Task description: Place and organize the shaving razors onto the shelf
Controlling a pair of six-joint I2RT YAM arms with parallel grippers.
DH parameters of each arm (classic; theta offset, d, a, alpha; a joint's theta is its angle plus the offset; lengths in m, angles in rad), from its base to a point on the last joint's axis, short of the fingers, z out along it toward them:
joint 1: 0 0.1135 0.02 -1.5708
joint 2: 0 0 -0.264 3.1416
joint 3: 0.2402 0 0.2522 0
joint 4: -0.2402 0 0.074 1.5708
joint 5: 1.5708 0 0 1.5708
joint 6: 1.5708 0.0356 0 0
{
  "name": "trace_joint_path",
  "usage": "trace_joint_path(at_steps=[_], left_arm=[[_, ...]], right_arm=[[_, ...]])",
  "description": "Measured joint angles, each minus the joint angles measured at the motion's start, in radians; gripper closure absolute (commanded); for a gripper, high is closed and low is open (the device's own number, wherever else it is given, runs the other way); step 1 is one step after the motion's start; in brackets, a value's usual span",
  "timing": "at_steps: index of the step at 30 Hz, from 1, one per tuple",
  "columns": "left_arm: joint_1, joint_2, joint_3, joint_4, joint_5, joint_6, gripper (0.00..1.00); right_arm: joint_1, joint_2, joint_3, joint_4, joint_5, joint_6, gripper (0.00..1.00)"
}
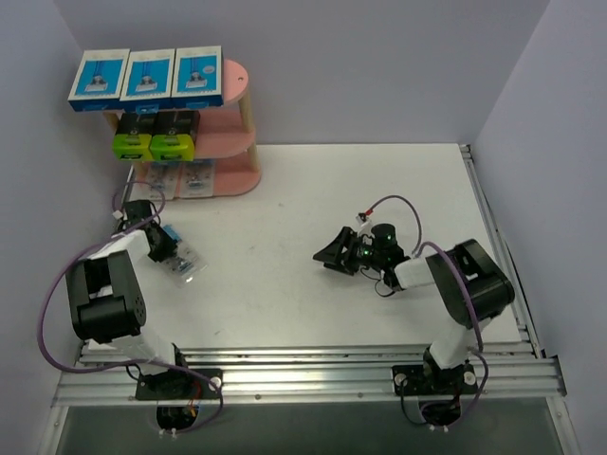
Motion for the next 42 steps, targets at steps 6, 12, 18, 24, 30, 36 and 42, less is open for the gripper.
trace_joint_path(at_steps=[6,12,18,24,30,36,42], left_arm=[[-0.221,-0.067,-0.034,-0.028,-0.039,0.003,0.91],[-0.365,-0.215,-0.121,-0.019,-0.006,0.003,0.96],[-0.588,-0.237,-0.103,-0.030,-0.049,0.072,0.98],[-0.868,-0.039,0.084,-0.068,-0.203,0.176,0.98],[-1.025,0.036,0.108,-0.092,-0.314,0.254,0.44],[-1.083,-0.002,0.093,-0.080,-0.375,0.283,0.06],[-1.086,-0.184,0.031,-0.089,-0.433,0.212,0.06]], right_arm=[[-0.011,-0.186,0.000,-0.154,0.028,-0.060,0.43],[-0.043,-0.290,0.000,-0.309,0.076,-0.101,0.43],[-0.092,-0.369,0.000,-0.420,0.134,-0.121,0.42],[-0.104,-0.449,0.000,-0.553,0.212,-0.159,0.37],[-0.117,-0.541,0.000,-0.672,0.280,-0.198,0.20],[-0.124,-0.581,0.013,-0.771,0.349,-0.222,0.07],[-0.129,-0.581,0.027,-0.812,0.391,-0.225,0.00]])
